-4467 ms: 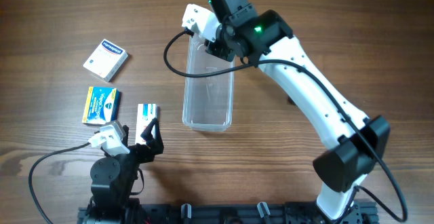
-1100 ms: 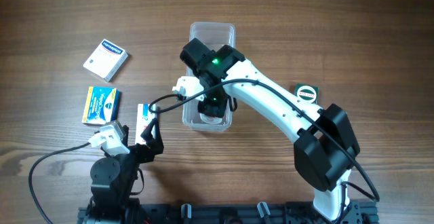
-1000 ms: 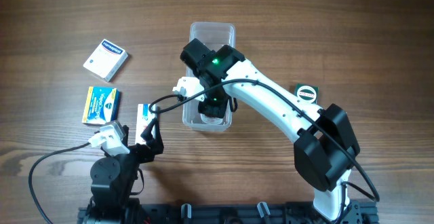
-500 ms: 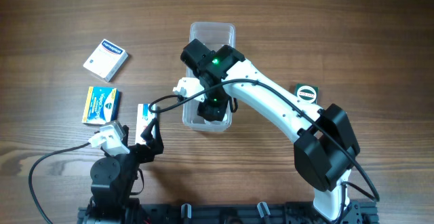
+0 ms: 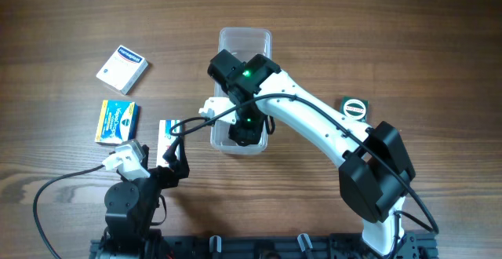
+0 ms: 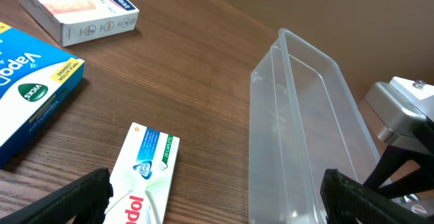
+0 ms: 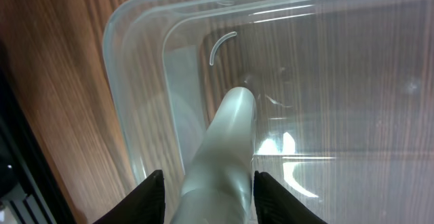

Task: Pack container
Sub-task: 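Lower the bottle into the container and open the right gripper, then move the right gripper to the green Zam-Buk tin and grasp it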

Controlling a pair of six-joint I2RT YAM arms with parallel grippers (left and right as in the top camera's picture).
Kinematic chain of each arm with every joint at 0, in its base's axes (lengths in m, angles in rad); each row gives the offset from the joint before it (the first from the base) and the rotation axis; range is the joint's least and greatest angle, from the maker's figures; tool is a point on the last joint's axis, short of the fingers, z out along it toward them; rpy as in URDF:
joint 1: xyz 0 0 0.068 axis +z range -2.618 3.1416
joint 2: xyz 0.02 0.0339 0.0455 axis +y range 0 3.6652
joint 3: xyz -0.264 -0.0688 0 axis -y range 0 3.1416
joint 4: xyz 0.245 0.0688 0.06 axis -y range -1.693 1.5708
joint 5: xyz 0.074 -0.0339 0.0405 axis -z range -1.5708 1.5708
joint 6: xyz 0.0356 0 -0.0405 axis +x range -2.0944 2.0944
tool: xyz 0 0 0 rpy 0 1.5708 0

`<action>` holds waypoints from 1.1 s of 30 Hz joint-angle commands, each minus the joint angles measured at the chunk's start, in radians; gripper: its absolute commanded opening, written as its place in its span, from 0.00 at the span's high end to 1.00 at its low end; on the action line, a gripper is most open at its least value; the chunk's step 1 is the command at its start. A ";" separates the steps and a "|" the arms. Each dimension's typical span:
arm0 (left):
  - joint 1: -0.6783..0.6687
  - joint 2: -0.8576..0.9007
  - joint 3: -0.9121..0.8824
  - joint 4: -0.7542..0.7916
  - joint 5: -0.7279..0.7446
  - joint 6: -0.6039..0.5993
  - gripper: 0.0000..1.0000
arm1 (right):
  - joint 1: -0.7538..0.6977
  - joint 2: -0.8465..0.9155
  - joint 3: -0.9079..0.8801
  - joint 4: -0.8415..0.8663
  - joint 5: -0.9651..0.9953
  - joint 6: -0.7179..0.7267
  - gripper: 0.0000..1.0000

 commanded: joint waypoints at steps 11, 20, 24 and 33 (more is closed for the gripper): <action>0.007 -0.003 -0.002 0.003 0.008 0.012 0.00 | 0.010 -0.017 0.033 0.051 -0.035 -0.014 0.34; 0.007 -0.003 -0.002 0.003 0.008 0.012 0.00 | 0.005 -0.017 0.175 0.088 0.032 0.110 0.34; 0.007 -0.003 -0.002 0.003 0.008 0.012 0.00 | -0.049 -0.042 0.177 0.138 0.065 0.271 0.36; 0.007 -0.003 -0.002 0.003 0.008 0.012 0.00 | -0.540 -0.267 0.174 0.067 0.210 0.792 0.16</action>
